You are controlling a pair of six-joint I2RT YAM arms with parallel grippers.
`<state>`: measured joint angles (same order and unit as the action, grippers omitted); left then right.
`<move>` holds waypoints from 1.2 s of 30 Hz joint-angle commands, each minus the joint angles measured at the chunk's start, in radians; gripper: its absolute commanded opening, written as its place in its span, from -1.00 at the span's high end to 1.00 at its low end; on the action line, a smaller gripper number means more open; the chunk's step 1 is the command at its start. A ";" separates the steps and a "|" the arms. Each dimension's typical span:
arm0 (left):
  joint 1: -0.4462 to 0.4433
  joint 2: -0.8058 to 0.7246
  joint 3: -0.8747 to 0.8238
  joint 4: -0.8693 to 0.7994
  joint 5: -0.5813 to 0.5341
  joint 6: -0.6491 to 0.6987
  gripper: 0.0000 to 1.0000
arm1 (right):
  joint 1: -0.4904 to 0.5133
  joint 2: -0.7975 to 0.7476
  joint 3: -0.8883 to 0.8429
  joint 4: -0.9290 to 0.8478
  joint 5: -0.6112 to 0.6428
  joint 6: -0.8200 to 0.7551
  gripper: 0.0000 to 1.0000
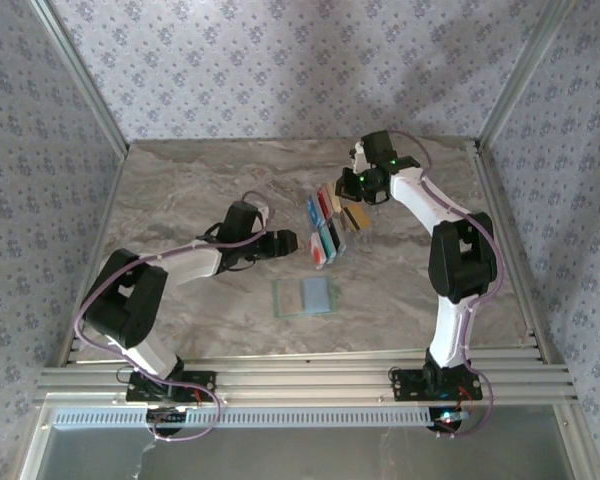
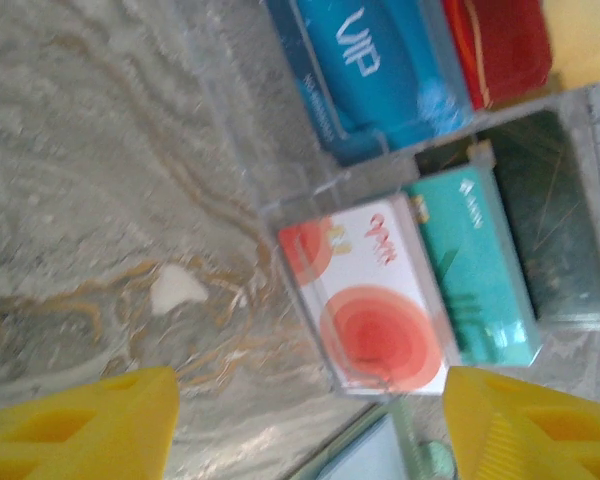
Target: Put the credit cards into the card holder
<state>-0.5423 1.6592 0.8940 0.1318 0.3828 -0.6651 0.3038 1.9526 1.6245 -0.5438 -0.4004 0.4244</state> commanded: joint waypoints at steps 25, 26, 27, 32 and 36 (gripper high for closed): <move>0.043 0.452 0.449 -0.065 0.126 0.028 0.78 | 0.028 0.050 0.013 -0.026 -0.048 -0.016 1.00; 0.044 0.460 0.453 -0.061 0.130 0.025 0.78 | 0.034 0.054 0.018 -0.028 -0.057 -0.018 1.00; 0.043 0.466 0.457 -0.060 0.132 0.024 0.78 | 0.037 0.057 0.020 -0.028 -0.066 -0.017 1.00; 0.044 0.485 0.476 -0.067 0.136 0.024 0.78 | 0.034 0.049 0.019 -0.045 -0.091 -0.018 0.89; 0.044 0.485 0.479 -0.069 0.139 0.025 0.77 | 0.016 0.038 -0.001 -0.014 -0.124 -0.007 0.87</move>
<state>-0.4946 2.1155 1.3422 0.0612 0.5018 -0.6617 0.3141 1.9713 1.6325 -0.5262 -0.4465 0.4171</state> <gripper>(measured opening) 0.115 0.067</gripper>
